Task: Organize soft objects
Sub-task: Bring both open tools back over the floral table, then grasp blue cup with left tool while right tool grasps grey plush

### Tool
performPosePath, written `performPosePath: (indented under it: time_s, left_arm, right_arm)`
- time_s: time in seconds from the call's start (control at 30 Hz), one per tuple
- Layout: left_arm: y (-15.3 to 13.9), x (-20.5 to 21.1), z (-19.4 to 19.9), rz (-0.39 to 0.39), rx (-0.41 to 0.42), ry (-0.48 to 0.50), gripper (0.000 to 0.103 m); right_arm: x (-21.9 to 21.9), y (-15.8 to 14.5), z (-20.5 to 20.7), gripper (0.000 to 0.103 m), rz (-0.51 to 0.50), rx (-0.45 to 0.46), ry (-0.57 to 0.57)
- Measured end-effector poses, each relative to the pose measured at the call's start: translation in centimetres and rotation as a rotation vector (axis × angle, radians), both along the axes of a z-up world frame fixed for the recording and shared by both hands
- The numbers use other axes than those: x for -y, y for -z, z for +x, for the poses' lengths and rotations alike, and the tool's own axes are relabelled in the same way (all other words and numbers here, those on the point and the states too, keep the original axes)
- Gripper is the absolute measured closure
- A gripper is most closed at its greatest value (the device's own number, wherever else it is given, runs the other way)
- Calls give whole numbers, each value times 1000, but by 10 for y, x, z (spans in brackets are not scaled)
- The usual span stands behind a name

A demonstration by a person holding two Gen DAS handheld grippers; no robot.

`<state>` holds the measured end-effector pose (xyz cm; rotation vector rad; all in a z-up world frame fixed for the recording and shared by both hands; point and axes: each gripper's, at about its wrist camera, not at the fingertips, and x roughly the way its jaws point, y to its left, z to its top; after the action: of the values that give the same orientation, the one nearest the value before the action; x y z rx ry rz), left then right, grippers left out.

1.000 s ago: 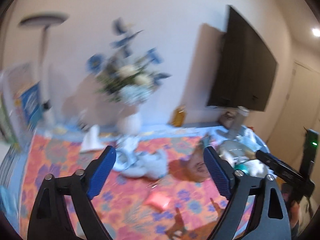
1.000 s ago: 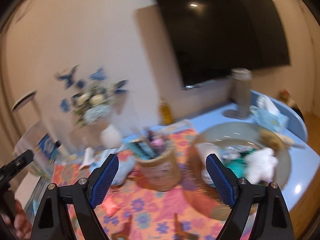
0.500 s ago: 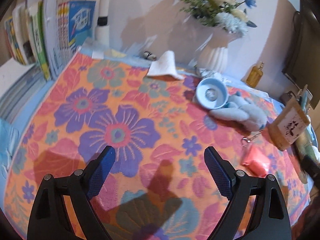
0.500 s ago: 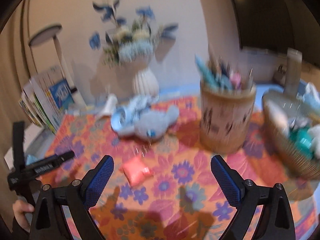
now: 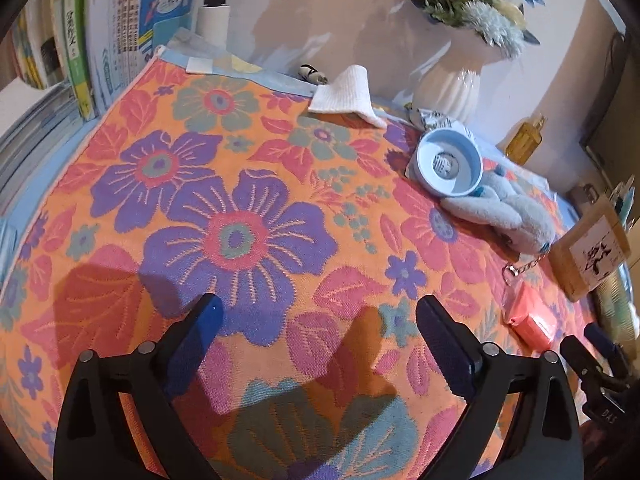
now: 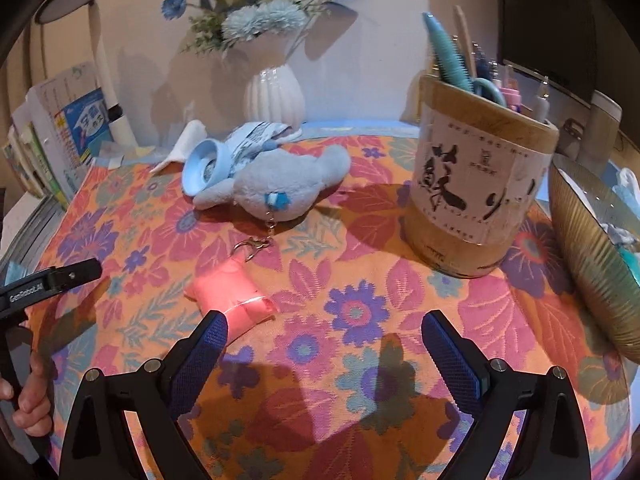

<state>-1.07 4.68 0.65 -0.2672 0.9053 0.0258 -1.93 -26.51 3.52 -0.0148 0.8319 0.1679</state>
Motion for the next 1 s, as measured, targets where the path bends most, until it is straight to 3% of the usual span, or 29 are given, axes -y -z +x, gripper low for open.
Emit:
performPosePath:
  time_s: [0.33,0.47,0.53,0.67,0.8,0.9,1.0]
  left_arm:
    - [2,15,2,106,-57,35,3]
    - [0,24,18,158,-179,104,5]
    - [-21,26,26,69,-147,160,5]
    - [-61,33,44,-95,-24,240,3]
    - [-67,51,89,-54,39,231,3]
    - [-51,64,120,-41,30,237,3]
    - [-36,69,138,-63,30,263,3]
  right_arm:
    - [15,2,2,6,107,-53,2]
    - [14,8,15,6,213,-233,-31]
    - [12,4,23,6,243,-282,-25]
    - [0,-21,43,6,325,-264,-40]
    - [-17,-33,65,6,285,-188,10]
    - [-21,-23,86,6,256,-175,68]
    - [-16,-8,106,6,300,-174,99]
